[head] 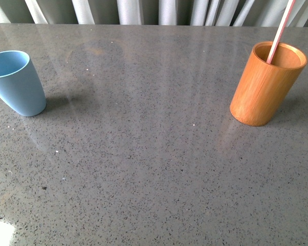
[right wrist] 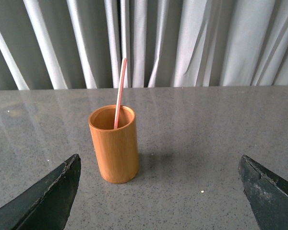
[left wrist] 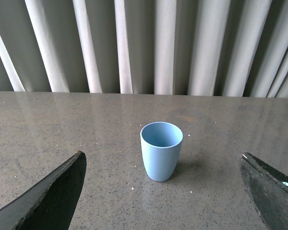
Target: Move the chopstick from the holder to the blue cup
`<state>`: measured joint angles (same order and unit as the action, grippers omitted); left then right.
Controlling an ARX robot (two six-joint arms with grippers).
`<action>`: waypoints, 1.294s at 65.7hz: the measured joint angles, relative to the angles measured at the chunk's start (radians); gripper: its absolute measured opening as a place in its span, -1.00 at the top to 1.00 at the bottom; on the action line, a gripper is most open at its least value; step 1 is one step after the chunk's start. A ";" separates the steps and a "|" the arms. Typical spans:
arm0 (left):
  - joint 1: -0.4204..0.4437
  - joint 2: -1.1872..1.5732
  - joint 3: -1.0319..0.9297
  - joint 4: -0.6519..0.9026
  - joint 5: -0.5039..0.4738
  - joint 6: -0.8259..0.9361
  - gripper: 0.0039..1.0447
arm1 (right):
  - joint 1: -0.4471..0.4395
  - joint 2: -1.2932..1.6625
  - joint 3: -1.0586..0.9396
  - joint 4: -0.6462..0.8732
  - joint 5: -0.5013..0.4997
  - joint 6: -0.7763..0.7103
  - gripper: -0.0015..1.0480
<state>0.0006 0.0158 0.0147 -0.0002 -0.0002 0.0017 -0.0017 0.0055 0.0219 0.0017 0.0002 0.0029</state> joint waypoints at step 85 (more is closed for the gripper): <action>0.000 0.000 0.000 0.000 0.000 0.000 -0.83 | 0.000 0.000 0.000 0.000 0.000 0.000 -0.83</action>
<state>0.0006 0.0158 0.0147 -0.0002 -0.0002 0.0017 -0.0017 0.0055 0.0219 0.0017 0.0002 0.0029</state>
